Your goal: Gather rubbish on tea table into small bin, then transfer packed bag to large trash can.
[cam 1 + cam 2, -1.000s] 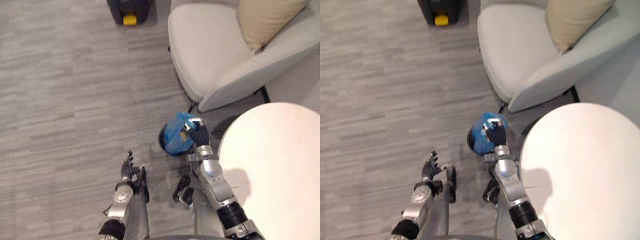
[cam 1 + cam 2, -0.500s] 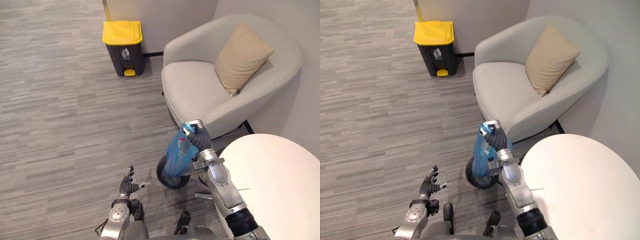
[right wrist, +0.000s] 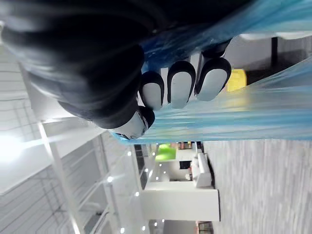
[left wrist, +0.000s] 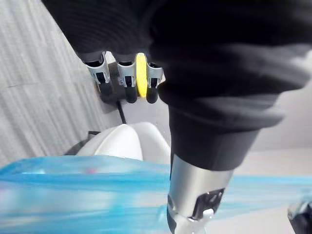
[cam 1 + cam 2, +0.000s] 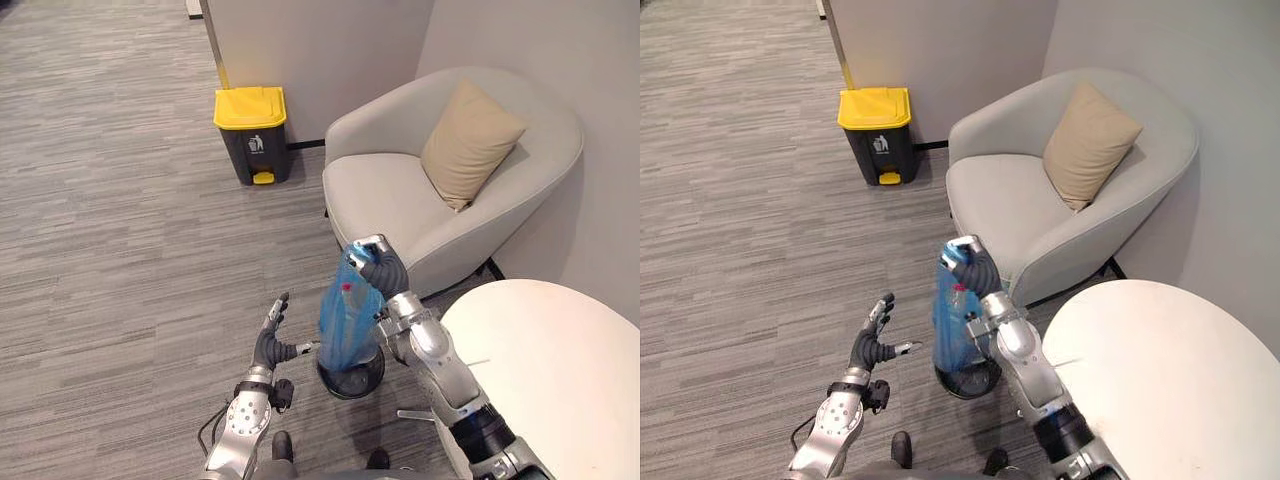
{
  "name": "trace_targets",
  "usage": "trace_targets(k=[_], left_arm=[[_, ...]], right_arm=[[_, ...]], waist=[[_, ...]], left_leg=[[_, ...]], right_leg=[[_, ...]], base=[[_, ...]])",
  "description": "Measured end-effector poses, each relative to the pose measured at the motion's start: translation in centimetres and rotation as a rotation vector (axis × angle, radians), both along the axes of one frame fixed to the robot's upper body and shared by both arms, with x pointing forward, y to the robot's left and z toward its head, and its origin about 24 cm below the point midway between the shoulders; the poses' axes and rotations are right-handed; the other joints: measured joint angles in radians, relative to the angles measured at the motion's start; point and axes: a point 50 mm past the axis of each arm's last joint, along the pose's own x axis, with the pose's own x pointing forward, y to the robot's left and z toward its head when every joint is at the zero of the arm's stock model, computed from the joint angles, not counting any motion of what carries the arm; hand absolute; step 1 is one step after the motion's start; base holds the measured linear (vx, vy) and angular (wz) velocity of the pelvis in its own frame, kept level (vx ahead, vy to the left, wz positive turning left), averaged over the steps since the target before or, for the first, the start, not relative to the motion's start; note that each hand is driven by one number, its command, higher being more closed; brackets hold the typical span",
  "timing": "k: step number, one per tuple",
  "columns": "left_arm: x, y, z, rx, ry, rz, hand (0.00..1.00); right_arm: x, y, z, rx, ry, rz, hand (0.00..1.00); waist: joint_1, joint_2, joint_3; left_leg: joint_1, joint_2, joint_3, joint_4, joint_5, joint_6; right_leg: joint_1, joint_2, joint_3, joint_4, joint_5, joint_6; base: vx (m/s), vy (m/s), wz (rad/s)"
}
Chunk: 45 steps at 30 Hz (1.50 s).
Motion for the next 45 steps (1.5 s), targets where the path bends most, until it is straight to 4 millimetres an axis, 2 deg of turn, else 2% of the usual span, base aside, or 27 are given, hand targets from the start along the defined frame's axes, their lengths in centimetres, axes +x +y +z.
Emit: trace_targets(k=[8, 14, 18, 23, 27, 32, 37, 45], left_arm=[[0.6, -1.9, 1.3, 0.057, -0.079, -0.077, 0.00], [1.3, -2.8, 1.9, 0.043, -0.102, -0.064, 0.00], [1.5, -3.1, 2.0, 0.029, -0.102, -0.044, 0.00], [1.5, -3.0, 1.7, 0.035, -0.080, -0.021, 0.00], [1.3, -3.0, 0.8, 0.041, -0.033, 0.006, 0.00], [1.3, -3.1, 0.4, 0.044, -0.008, 0.013, 0.00], [1.4, -3.2, 0.1, 0.046, 0.003, 0.024, 0.00], [1.8, -4.0, -1.5, 0.119, 0.054, 0.006, 0.00]], right_arm=[[0.2, 1.4, 1.2, 0.025, -0.031, 0.065, 1.00], [0.4, 3.0, 2.9, 0.072, -0.070, 0.123, 1.00], [0.3, 3.6, 3.2, 0.109, -0.059, 0.151, 1.00], [-0.3, 5.1, 3.3, 0.133, -0.045, 0.218, 1.00], [-0.5, 6.2, 5.0, 0.162, -0.089, 0.271, 1.00], [-2.0, 7.7, 6.6, 0.217, -0.132, 0.365, 1.00], [-2.1, 8.2, 6.8, 0.228, -0.130, 0.389, 1.00], [-2.9, 9.2, 6.1, 0.203, -0.086, 0.451, 1.00]], waist=[[0.001, 0.010, -0.015], [0.001, 0.012, -0.024], [0.000, 0.010, -0.031], [0.000, 0.012, -0.050], [0.000, 0.009, -0.051], [0.000, 0.002, -0.057], [0.001, -0.005, -0.065], [0.002, -0.007, -0.088]], left_leg=[[0.003, -0.001, 0.009, -0.001, 0.000, 0.000], [0.009, -0.001, 0.028, -0.002, 0.000, 0.000], [0.013, -0.002, 0.027, -0.002, 0.000, 0.000], [0.022, -0.001, 0.027, -0.003, 0.000, 0.000], [0.024, -0.001, 0.028, -0.009, 0.001, 0.002], [0.026, -0.001, 0.030, -0.008, 0.001, 0.002], [0.029, -0.002, 0.033, -0.005, 0.002, 0.002], [0.028, 0.008, 0.044, -0.009, 0.002, 0.000]], right_leg=[[0.013, 0.007, 0.009, -0.040, 0.028, 0.000], [0.015, 0.011, 0.031, -0.061, 0.048, -0.003], [0.020, 0.011, 0.030, -0.064, 0.049, -0.003], [0.033, 0.014, 0.030, -0.078, 0.055, -0.002], [0.033, 0.015, 0.034, -0.078, 0.056, -0.003], [0.034, 0.015, 0.036, -0.079, 0.057, -0.002], [0.035, 0.015, 0.040, -0.080, 0.061, -0.003], [0.039, 0.022, 0.057, -0.109, 0.082, -0.009]], base=[[-0.01, 0.010, -0.03], [0.00, 0.015, -0.11], [0.00, 0.006, -0.01], [0.00, 0.000, 0.00], [0.00, 0.000, 0.00], [0.00, 0.000, 0.00], [0.01, 0.006, -0.01], [0.00, 0.011, -0.06]])
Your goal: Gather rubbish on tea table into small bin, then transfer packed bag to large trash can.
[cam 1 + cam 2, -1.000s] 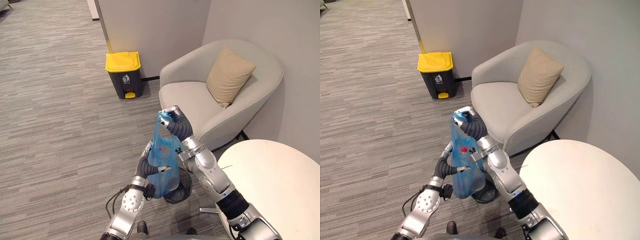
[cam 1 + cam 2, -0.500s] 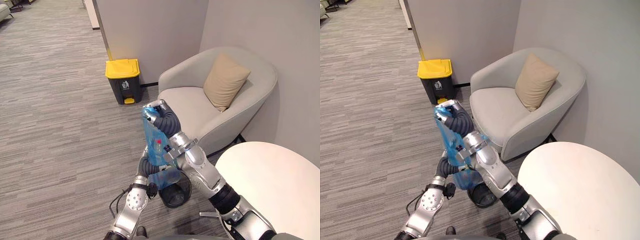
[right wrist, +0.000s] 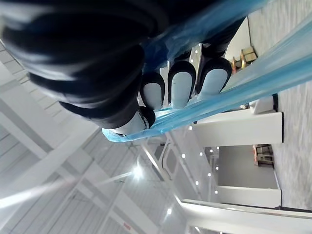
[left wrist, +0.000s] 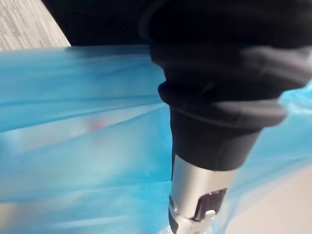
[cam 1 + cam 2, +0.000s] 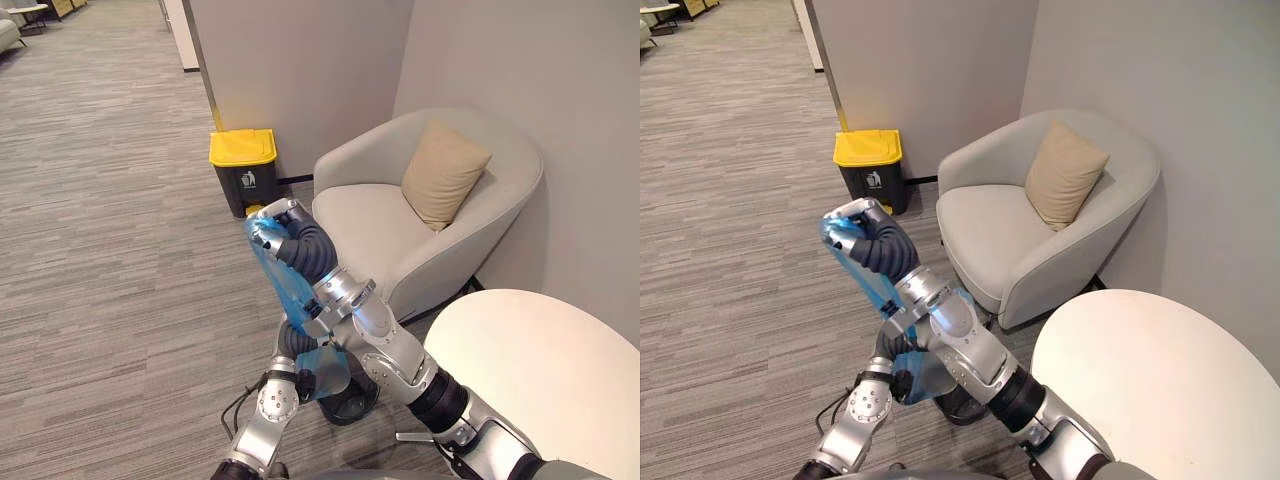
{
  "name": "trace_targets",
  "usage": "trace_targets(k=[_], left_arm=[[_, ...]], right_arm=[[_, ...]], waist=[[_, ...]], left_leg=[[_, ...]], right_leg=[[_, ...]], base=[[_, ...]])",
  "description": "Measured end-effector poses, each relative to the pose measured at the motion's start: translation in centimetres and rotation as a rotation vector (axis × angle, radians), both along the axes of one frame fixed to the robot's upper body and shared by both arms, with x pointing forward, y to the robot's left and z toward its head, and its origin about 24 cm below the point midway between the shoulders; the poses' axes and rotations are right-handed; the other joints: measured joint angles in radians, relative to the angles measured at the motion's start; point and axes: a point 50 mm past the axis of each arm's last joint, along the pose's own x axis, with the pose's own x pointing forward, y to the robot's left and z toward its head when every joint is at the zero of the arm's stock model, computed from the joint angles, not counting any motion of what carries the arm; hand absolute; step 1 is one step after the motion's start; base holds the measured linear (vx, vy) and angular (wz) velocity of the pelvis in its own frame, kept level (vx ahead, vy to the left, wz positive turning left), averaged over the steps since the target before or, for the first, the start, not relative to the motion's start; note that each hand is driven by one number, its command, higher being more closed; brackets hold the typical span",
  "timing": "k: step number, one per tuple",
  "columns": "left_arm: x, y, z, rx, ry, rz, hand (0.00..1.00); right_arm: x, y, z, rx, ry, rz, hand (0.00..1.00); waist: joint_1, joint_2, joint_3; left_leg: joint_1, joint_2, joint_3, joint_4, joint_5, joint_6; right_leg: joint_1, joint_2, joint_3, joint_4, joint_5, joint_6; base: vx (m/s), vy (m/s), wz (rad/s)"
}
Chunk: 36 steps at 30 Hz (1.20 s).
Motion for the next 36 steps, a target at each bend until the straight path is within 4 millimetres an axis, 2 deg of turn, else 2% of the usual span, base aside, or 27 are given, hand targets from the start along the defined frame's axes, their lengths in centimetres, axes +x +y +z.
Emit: trace_targets(k=[3, 4, 9, 26, 27, 32, 36], left_arm=[[0.2, 0.0, 0.1, 0.014, -0.005, 0.015, 0.00], [0.3, -0.1, 0.2, 0.012, -0.008, 0.016, 1.00], [1.3, -0.4, 1.0, 0.012, -0.038, 0.008, 1.00], [2.3, -0.9, 2.0, -0.032, -0.061, 0.000, 1.00], [2.4, -0.6, 2.0, -0.040, -0.060, 0.014, 1.00], [2.0, 0.6, 1.4, -0.057, -0.030, 0.074, 1.00], [1.5, 1.9, 1.1, -0.069, -0.018, 0.133, 1.00]], right_arm=[[0.1, 0.1, 0.3, 0.008, 0.003, 0.011, 1.00], [0.0, 0.3, 0.5, 0.006, -0.003, 0.023, 1.00], [-0.7, 1.6, 1.5, -0.013, -0.055, 0.096, 1.00], [-1.3, 2.5, 2.3, 0.024, -0.059, 0.156, 1.00], [-1.3, 2.5, 2.3, 0.019, -0.066, 0.155, 0.00], [-0.9, 1.5, 1.4, -0.018, -0.102, 0.083, 0.00], [-0.2, -1.3, -2.0, -0.167, -0.107, -0.063, 0.00]], waist=[[-0.002, -0.001, -0.001], [-0.001, -0.001, -0.001], [-0.001, -0.001, -0.001], [-0.003, -0.001, -0.001], [-0.005, -0.001, -0.001], [-0.029, -0.002, 0.000], [-0.030, -0.003, 0.002]], left_leg=[[0.000, 0.008, -0.002, 0.000, 0.002, -0.004], [0.000, 0.008, -0.003, 0.000, 0.002, -0.004], [0.000, 0.008, -0.005, 0.000, 0.002, -0.004], [0.005, 0.004, -0.007, -0.001, 0.003, -0.004], [0.005, 0.004, -0.007, -0.001, 0.003, -0.004], [0.005, 0.002, -0.008, -0.001, 0.003, -0.004], [0.002, -0.001, -0.008, -0.001, 0.002, -0.004]], right_leg=[[0.000, 0.008, 0.001, -0.001, 0.001, -0.002], [0.000, 0.009, 0.001, -0.002, 0.002, -0.003], [0.000, 0.013, 0.002, -0.002, 0.002, -0.003], [0.004, 0.010, 0.000, -0.001, 0.001, -0.002], [0.004, 0.008, 0.000, -0.001, 0.001, -0.001], [0.004, 0.003, 0.000, 0.000, -0.002, 0.003], [0.002, 0.001, 0.000, 0.000, -0.004, 0.006]], base=[[0.00, 0.000, 0.00], [0.01, -0.003, -0.04], [0.00, 0.001, -0.01], [0.01, 0.004, 0.00], [0.00, 0.000, 0.00], [0.00, 0.000, 0.00], [0.00, 0.000, 0.00]])
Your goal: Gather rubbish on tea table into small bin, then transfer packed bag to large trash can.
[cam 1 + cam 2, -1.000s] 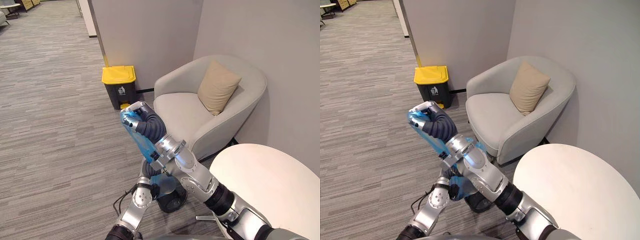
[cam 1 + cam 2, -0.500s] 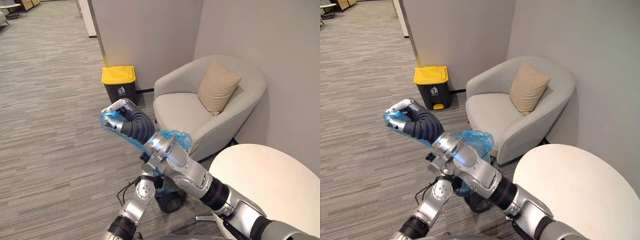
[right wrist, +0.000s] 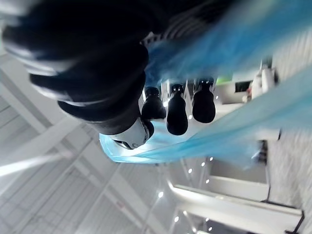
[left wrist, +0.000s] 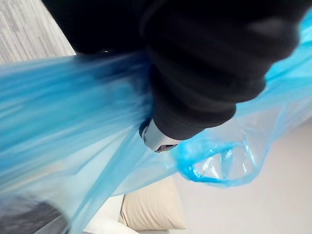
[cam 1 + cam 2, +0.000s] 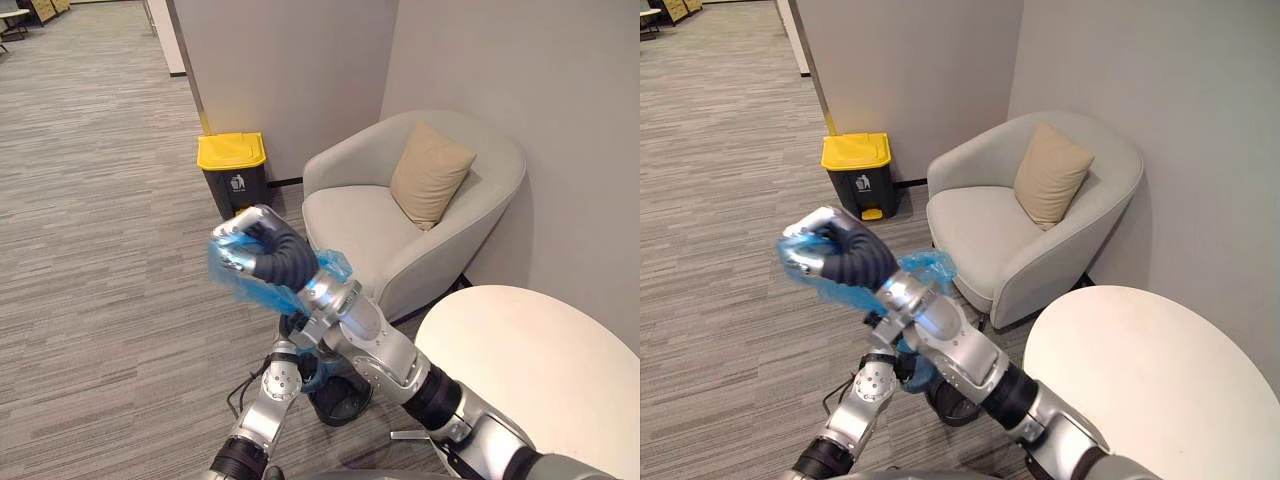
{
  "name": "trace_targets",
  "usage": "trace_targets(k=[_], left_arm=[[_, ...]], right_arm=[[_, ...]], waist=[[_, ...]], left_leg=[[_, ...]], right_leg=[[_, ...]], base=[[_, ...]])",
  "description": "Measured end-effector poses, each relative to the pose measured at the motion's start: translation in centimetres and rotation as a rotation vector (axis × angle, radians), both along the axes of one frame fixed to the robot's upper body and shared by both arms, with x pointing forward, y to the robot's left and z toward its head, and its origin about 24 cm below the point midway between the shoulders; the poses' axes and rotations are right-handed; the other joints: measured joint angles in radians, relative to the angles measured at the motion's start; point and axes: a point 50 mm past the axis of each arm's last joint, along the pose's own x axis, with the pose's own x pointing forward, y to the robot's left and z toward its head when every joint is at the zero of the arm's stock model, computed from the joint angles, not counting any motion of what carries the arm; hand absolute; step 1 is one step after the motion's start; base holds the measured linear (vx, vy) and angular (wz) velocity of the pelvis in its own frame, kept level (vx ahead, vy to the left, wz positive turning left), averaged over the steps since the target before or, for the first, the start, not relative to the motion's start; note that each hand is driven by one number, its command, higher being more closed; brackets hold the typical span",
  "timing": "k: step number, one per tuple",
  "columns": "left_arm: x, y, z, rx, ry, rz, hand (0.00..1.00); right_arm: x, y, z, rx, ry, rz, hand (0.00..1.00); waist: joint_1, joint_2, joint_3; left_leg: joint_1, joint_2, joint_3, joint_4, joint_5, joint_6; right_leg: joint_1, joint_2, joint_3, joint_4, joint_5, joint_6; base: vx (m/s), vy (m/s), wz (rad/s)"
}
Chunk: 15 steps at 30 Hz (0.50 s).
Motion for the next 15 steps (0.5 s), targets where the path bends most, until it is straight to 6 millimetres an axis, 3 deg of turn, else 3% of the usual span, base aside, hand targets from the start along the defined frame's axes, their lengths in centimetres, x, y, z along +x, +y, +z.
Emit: trace_targets(k=[7, 15], left_arm=[[0.1, 2.0, 0.5, -0.015, -0.034, 0.083, 1.00], [-0.2, 2.6, 0.1, 0.006, -0.017, 0.089, 1.00]], right_arm=[[0.4, -4.2, -3.8, -0.286, -0.093, -0.184, 0.00], [-0.3, -4.8, -4.8, -0.462, -0.243, -0.213, 0.00]], waist=[[-0.002, -0.001, 0.011], [-0.008, -0.006, 0.028]], left_leg=[[-0.004, 0.002, 0.000, 0.000, 0.000, 0.000], [-0.011, 0.005, -0.002, 0.000, 0.000, 0.000]], right_leg=[[-0.003, 0.001, 0.001, 0.000, -0.002, 0.003], [-0.010, 0.004, 0.002, 0.000, 0.002, -0.003]], base=[[0.00, 0.000, 0.00], [0.00, 0.000, 0.00]])
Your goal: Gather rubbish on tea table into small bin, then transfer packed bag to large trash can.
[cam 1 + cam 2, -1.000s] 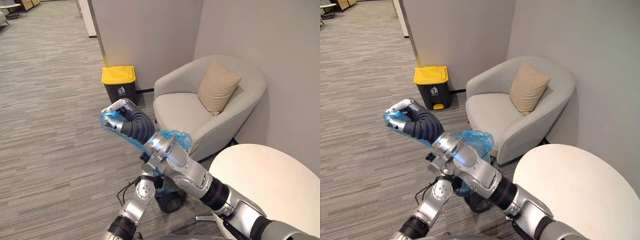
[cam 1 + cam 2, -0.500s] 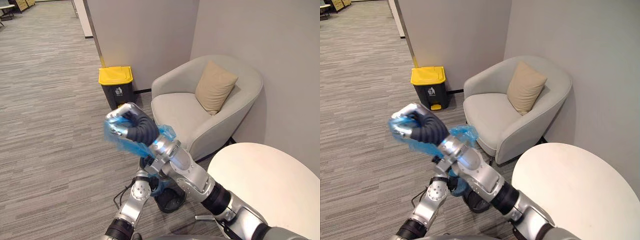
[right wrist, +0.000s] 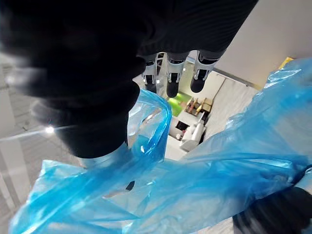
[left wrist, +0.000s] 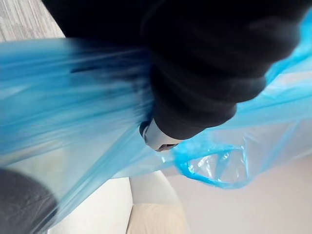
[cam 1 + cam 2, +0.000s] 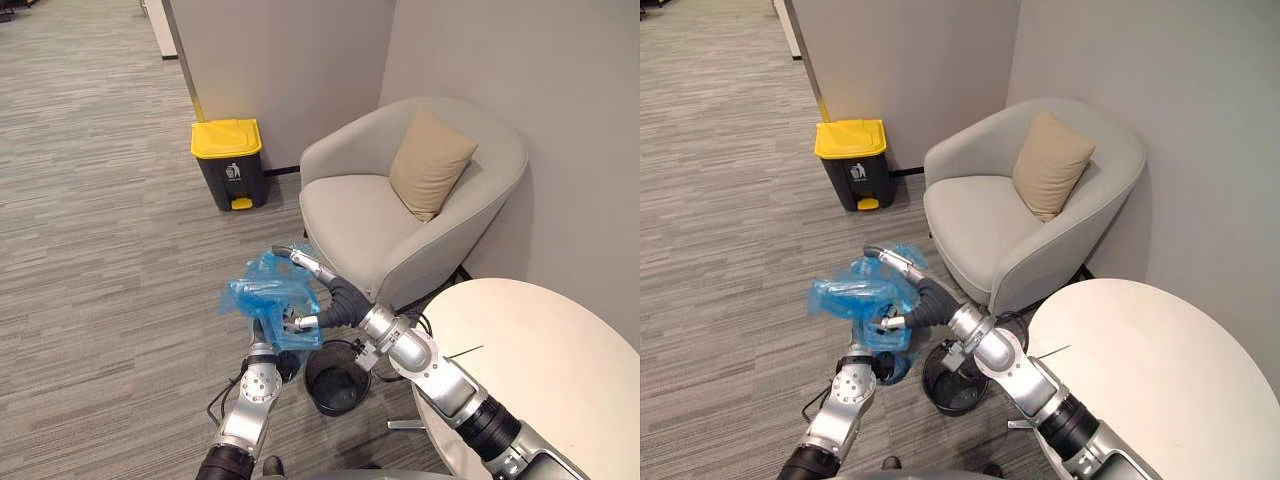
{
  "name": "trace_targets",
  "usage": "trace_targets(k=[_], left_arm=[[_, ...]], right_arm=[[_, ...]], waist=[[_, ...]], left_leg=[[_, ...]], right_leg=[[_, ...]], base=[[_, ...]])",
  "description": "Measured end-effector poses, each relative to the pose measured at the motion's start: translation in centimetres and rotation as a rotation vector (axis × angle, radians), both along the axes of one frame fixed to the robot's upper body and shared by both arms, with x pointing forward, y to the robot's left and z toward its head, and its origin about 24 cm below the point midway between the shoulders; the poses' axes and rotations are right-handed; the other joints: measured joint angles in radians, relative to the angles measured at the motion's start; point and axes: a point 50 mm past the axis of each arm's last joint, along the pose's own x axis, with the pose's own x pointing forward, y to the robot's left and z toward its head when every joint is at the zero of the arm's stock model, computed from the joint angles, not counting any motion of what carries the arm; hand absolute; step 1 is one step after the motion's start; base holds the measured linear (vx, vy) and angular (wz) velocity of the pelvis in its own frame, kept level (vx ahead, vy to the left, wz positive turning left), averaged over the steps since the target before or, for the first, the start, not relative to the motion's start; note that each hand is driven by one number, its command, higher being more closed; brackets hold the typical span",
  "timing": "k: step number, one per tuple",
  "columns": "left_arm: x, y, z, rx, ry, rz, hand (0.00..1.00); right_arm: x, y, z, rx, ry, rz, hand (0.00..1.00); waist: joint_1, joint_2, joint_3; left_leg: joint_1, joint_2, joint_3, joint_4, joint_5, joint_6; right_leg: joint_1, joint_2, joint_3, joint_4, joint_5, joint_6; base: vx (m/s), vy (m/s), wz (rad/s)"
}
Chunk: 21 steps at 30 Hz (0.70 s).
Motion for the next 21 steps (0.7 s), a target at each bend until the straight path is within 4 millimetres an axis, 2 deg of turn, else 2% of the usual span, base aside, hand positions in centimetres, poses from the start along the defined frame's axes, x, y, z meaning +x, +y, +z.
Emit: trace_targets(k=[5, 10, 14, 17, 20, 21], left_arm=[[-0.5, 1.0, -0.9, 0.008, 0.040, 0.037, 1.00], [-0.9, 1.2, -1.4, 0.009, 0.063, 0.041, 1.00], [-2.0, 2.1, -2.5, 0.008, 0.119, 0.073, 1.00], [-2.3, 2.6, -3.0, 0.011, 0.143, 0.091, 1.00], [-3.2, 3.3, -3.8, 0.011, 0.185, 0.105, 1.00], [-3.6, 3.6, -4.2, 0.014, 0.206, 0.114, 1.00]], right_arm=[[-0.1, -0.4, -0.5, -0.048, -0.042, -0.053, 0.00], [0.5, -3.0, -0.9, -0.039, -0.065, -0.238, 0.00], [0.6, -5.5, -1.1, -0.006, -0.063, -0.395, 0.00], [0.7, -6.6, -1.2, 0.008, -0.058, -0.456, 0.00], [0.5, -7.9, -1.9, 0.030, -0.020, -0.536, 0.00], [0.6, -8.5, -2.9, 0.034, 0.026, -0.575, 0.00]], waist=[[-0.014, 0.000, 0.001], [-0.014, 0.005, 0.008], [-0.015, 0.007, 0.018], [-0.015, 0.009, 0.031], [-0.015, 0.010, 0.035], [-0.015, 0.011, 0.035]], left_leg=[[-0.001, 0.000, -0.001, 0.000, 0.000, 0.000], [-0.001, 0.002, -0.003, 0.000, -0.001, 0.000], [-0.001, 0.003, -0.004, 0.000, -0.001, 0.000], [-0.001, 0.003, -0.005, 0.000, -0.001, 0.000], [-0.002, 0.000, -0.007, 0.000, -0.001, -0.001], [-0.002, 0.000, -0.008, 0.000, -0.001, -0.001]], right_leg=[[0.000, 0.001, 0.000, 0.000, 0.000, 0.000], [0.000, 0.002, 0.001, 0.000, -0.001, 0.001], [0.000, 0.003, 0.001, 0.000, -0.002, 0.002], [0.000, 0.003, 0.000, 0.000, -0.002, 0.002], [0.000, 0.006, -0.002, 0.000, -0.003, 0.002], [0.000, 0.008, -0.004, 0.000, -0.003, 0.003]], base=[[0.00, 0.000, 0.00], [0.00, 0.000, 0.00], [0.00, 0.000, 0.00], [0.00, 0.000, 0.00], [0.00, 0.000, 0.00], [0.00, 0.000, 0.00]])
